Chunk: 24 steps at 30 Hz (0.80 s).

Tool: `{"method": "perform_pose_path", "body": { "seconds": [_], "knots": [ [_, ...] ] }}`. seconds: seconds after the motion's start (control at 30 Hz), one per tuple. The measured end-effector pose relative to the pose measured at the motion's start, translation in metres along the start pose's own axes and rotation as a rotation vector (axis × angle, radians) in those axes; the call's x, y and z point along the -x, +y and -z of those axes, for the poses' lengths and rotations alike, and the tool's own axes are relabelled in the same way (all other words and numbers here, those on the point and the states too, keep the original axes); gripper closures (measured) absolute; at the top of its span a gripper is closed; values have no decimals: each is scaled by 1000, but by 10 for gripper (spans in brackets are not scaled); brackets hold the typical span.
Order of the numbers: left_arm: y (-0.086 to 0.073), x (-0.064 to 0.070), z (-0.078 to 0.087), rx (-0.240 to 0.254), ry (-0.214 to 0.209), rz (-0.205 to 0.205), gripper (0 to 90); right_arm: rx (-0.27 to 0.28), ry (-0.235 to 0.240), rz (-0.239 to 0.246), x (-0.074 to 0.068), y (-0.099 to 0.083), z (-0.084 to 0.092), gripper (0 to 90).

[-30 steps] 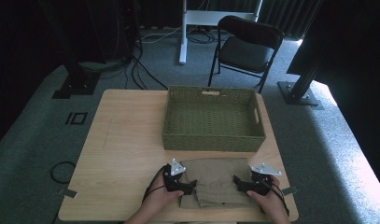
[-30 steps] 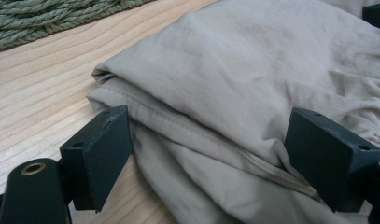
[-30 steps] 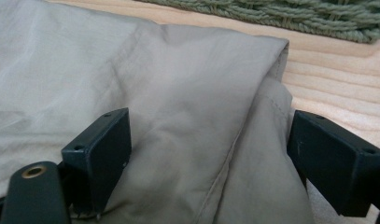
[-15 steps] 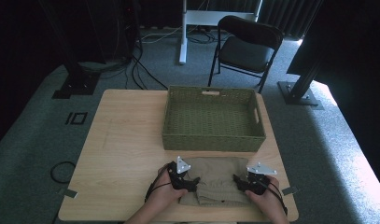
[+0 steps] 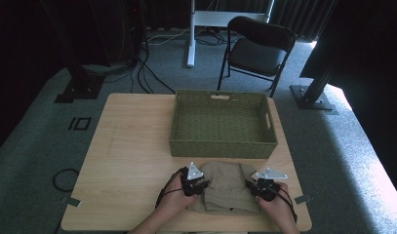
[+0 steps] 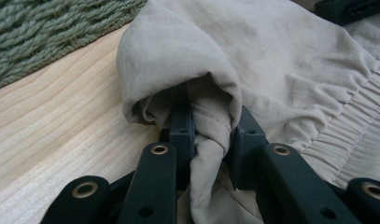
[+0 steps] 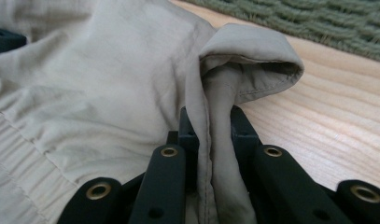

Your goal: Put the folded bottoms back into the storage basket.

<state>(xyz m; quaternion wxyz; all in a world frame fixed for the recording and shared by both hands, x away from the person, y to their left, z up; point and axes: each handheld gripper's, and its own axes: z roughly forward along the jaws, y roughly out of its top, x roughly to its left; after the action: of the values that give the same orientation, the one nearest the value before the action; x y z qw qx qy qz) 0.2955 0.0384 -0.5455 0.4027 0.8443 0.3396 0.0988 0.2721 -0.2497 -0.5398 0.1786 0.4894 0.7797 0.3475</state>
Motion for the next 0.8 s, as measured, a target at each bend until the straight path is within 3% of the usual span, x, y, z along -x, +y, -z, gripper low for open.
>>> {"method": "perform_pose_path", "body": {
  "seconds": [0.23,0.43,0.8],
  "knots": [
    [8,-2,12,23,-20,11,768,28,18,-1,-4,9,10,802],
    [20,-2,28,67,-30,-2,771,72,34,-18,-6,18,20,802],
    [42,-4,54,126,-53,-31,773,147,38,0,-10,39,44,803]
  ]
}}
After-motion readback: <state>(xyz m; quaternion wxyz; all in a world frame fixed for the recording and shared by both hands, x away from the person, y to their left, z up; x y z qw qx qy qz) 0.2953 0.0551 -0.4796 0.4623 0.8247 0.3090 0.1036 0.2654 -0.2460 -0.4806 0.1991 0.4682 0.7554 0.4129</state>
